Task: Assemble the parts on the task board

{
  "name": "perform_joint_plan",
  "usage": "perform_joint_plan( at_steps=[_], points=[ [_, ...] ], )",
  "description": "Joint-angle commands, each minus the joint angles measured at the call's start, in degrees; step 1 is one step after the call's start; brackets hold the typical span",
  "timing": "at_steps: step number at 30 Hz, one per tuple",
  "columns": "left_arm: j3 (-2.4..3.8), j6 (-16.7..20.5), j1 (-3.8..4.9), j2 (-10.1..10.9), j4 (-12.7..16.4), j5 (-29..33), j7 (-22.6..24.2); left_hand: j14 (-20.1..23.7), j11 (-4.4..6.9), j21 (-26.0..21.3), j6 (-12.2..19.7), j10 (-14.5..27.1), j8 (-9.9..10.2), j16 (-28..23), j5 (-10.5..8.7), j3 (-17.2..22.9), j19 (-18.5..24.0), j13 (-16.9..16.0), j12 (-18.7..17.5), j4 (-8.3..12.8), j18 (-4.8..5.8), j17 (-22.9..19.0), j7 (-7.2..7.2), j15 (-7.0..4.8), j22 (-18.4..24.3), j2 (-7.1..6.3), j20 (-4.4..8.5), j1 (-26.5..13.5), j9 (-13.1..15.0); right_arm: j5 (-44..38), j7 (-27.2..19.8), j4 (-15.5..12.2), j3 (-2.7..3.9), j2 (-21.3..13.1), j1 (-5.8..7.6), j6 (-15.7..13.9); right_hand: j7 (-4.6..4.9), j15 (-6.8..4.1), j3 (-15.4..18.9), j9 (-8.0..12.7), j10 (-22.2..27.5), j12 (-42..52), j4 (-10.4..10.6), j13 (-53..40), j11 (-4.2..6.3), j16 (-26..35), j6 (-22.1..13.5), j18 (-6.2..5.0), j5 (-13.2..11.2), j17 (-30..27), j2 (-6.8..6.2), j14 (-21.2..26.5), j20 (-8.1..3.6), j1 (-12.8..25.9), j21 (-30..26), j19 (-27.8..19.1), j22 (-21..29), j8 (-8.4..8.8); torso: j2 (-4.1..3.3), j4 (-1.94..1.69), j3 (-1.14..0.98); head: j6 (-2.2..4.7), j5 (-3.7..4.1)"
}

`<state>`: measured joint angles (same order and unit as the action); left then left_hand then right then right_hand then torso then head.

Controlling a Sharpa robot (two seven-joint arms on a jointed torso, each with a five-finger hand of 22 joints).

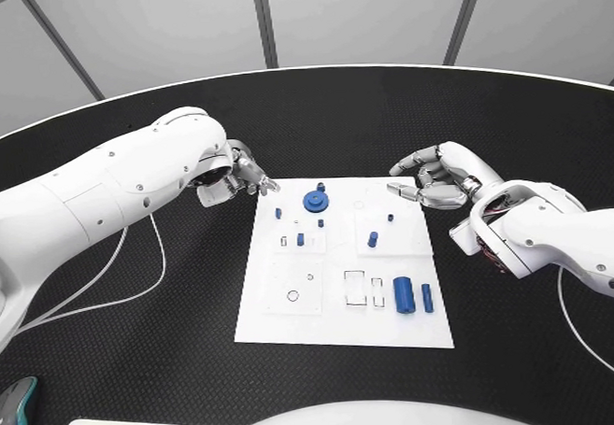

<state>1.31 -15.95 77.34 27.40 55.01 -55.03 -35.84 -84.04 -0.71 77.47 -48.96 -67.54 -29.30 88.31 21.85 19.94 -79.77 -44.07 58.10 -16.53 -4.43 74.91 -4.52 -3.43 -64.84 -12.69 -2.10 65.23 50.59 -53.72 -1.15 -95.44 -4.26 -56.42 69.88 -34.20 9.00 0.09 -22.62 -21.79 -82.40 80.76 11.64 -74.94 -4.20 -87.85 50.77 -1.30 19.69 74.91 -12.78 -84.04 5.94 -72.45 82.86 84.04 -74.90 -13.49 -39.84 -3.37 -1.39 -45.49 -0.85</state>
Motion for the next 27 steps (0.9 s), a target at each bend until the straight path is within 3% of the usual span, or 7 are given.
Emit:
perform_joint_plan(
  at_steps=[1, 7, 13, 27],
  points=[
    [-0.04, -0.2, -0.09, -0.7, -1.2, -0.5, 0.7, -4.7, 0.04, -0.4, 0.0, 0.7, 0.5, -0.4, -0.62, -0.5, 0.5, 0.3, -0.4, -0.1, -0.72, 11.1, -0.56, 0.37, 0.3, -0.42, -0.04, 0.0, -0.3, 0.0, 0.0, 0.0, 0.00, 0.1, 0.00, 0.0, -0.04, -0.47, 0.0, 0.0, 0.2, -0.2, 0.3, -6.5, 0.18, 0.2, -0.2, -0.63, 0.1, 11.0, 0.23, -4.9, -0.56, 0.5, -0.2, 2.9, -9.4, -0.12, -0.07, -0.02, 0.11, 0.00, -0.14],
    [-0.40, -0.2, -0.36, -2.1, -3.2, -0.8, 2.1, -4.8, -0.02, -0.3, -0.1, 0.6, 0.7, -0.4, -0.99, -0.8, 0.4, 0.2, -0.3, -0.2, -0.71, 11.2, -0.61, 0.43, 0.2, -0.22, -0.12, -0.2, -0.6, 0.0, -0.1, 0.1, 0.00, 0.3, 0.00, 0.0, -0.04, -0.47, 0.0, 0.0, 0.2, -0.2, 0.3, -6.5, 0.18, 0.2, -0.2, -0.63, 0.1, 11.0, 0.23, -4.9, -0.56, 0.5, -0.2, 2.9, -9.4, -0.12, -0.11, 0.05, 0.03, 0.00, -0.35],
    [-0.77, -0.2, -0.71, -2.9, -4.1, -0.9, 2.9, -4.7, -0.08, -0.4, -0.8, 0.6, 1.5, -0.4, -6.73, -3.1, 0.4, 0.0, 0.2, -0.2, -0.71, 11.2, -0.61, 0.55, 0.1, 0.39, -0.31, -1.3, -1.6, 0.0, -0.1, 0.1, 0.00, 0.4, 0.00, 0.1, -0.04, -0.47, 0.0, 0.0, 0.2, -0.2, 0.3, -6.5, 0.18, 0.2, -0.2, -0.63, 0.1, 11.0, 0.23, -4.9, -0.56, 0.5, -0.2, 2.9, -9.4, -0.12, -0.11, 0.02, 0.03, -0.15, -0.31],
    [-1.46, -1.7, -1.15, -3.9, -5.9, -2.7, 2.6, -4.8, -0.06, -0.2, -0.9, 0.5, 1.6, -0.3, -7.29, -3.5, 0.3, 0.0, 0.3, -0.2, -0.66, 11.3, -0.59, 0.54, -0.2, 0.71, -0.31, -1.3, -1.7, 0.0, -0.1, 0.2, 0.00, 0.5, 0.00, 0.1, -0.04, -0.47, 0.0, 0.0, 0.2, -0.2, 0.3, -6.5, 0.18, 0.2, -0.2, -0.63, 0.1, 11.0, 0.23, -4.9, -0.56, 0.5, -0.2, 2.9, -9.4, -0.12, 0.00, 0.00, 0.06, -0.40, -0.23]
  ],
)
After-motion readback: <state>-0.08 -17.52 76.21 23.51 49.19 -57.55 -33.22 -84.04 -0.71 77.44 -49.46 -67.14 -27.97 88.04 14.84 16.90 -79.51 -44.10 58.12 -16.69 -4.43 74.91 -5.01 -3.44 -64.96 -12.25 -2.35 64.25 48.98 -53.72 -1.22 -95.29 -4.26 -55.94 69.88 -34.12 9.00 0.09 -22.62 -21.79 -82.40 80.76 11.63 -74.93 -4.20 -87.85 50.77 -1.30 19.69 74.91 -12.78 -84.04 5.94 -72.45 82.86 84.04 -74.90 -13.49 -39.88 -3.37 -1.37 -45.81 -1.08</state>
